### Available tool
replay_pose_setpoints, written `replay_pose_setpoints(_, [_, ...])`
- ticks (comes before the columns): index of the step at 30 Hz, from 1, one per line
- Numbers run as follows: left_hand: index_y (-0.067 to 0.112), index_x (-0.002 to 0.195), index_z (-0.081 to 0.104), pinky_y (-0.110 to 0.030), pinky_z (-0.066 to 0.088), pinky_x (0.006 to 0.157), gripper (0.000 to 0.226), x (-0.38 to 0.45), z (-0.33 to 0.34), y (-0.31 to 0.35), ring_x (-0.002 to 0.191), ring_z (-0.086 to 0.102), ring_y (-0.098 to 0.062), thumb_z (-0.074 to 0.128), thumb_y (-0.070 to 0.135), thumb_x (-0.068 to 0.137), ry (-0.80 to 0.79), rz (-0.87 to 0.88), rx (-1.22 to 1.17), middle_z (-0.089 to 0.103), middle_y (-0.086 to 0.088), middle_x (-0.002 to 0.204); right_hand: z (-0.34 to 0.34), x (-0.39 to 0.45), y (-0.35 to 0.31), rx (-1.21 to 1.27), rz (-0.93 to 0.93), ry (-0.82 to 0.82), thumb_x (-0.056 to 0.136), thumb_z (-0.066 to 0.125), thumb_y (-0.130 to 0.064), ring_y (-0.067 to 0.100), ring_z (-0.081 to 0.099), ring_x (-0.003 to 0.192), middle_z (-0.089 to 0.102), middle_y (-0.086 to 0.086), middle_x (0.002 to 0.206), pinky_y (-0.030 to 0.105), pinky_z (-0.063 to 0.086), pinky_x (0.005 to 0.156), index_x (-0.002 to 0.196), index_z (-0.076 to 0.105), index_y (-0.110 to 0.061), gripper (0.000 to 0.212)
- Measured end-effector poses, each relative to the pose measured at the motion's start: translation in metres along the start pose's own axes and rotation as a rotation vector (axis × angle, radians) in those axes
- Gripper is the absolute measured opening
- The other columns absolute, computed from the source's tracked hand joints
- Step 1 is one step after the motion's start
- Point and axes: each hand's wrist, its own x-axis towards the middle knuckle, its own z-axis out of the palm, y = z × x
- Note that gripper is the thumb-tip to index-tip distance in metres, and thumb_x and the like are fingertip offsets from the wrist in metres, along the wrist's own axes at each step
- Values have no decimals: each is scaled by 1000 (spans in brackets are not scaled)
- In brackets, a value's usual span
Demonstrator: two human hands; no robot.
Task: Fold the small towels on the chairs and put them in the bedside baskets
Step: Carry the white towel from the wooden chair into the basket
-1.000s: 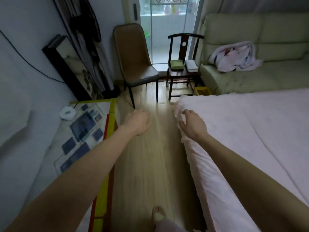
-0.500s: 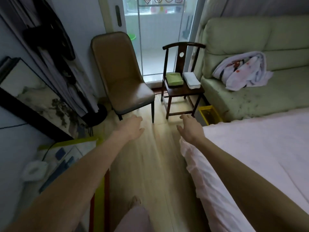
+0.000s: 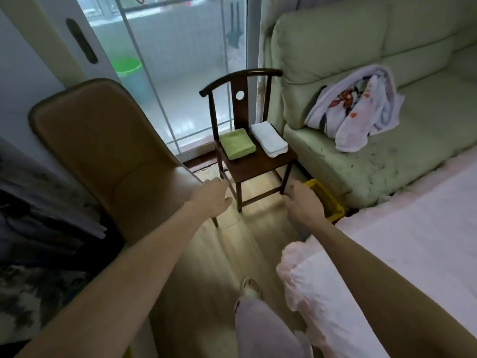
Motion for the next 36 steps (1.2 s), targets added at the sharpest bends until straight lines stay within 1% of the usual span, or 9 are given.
replay_pose_setpoints(6, [15, 132, 49, -45, 45, 97, 41, 149, -34, -31, 121, 49, -29, 48, 35, 96, -1, -38, -90, 52, -8, 132, -12, 147, -19, 93, 137, -56, 97, 51, -29, 26, 55, 116, 56, 11, 130, 42, 48, 96, 135, 46, -9, 43])
replay_pose_setpoints(10, [17, 131, 50, -42, 47, 89, 39, 241, -37, -39, 119, 50, -28, 47, 34, 97, -37, -49, -96, 51, -7, 129, -11, 232, -22, 123, 205, -30, 98, 51, -26, 25, 55, 109, 58, 10, 123, 31, 40, 80, 127, 50, -8, 34])
replay_pose_setpoints(12, [16, 129, 51, -42, 48, 86, 38, 297, -37, -42, 116, 51, -29, 47, 35, 97, -44, -16, -101, 53, -7, 125, -4, 279, -19, 151, 259, -6, 98, 53, -28, 24, 55, 111, 58, 10, 124, 28, 37, 78, 128, 50, -8, 36])
replay_pose_setpoints(16, [12, 130, 49, -42, 48, 82, 39, 406, -31, -46, 115, 53, -31, 46, 34, 98, -94, 26, -119, 52, -9, 128, 24, 364, -9, 248, 418, 55, 97, 55, -35, 21, 56, 114, 58, 7, 128, 31, 44, 86, 130, 50, -11, 41])
replay_pose_setpoints(19, [13, 137, 42, -44, 49, 89, 44, 481, -22, -46, 123, 48, -32, 46, 34, 99, -153, 50, -141, 46, -9, 139, 50, 420, 0, 341, 560, 98, 96, 56, -36, 21, 55, 116, 54, 6, 133, 31, 44, 90, 132, 49, -12, 44])
replay_pose_setpoints(27, [16, 153, 18, -47, 36, 110, 65, 651, 63, -39, 146, 18, -30, 47, 37, 99, -256, 128, -96, 12, -7, 161, 130, 540, 49, 595, 852, 174, 93, 61, -39, 28, 49, 126, 42, 11, 146, 30, 41, 90, 143, 34, -7, 65])
replay_pose_setpoints(30, [19, 155, 10, -44, 19, 118, 68, 693, 103, -34, 149, 2, -27, 45, 39, 100, -286, 205, -60, 2, -4, 163, 160, 578, 75, 752, 980, 180, 91, 64, -42, 31, 46, 130, 40, 13, 148, 33, 41, 94, 146, 28, -7, 75])
replay_pose_setpoints(34, [20, 155, 13, -44, 12, 121, 63, 728, 154, -30, 150, -1, -25, 41, 39, 101, -320, 323, -20, 4, -3, 163, 191, 612, 100, 919, 1126, 201, 87, 68, -44, 33, 41, 135, 36, 15, 152, 37, 40, 101, 149, 20, -5, 88])
replay_pose_setpoints(36, [20, 153, 20, -44, 11, 121, 57, 738, 171, -30, 149, 3, -24, 39, 36, 102, -330, 349, -16, 10, -2, 162, 203, 624, 105, 983, 1203, 227, 85, 70, -43, 32, 41, 134, 37, 14, 151, 32, 40, 95, 149, 20, -5, 90])
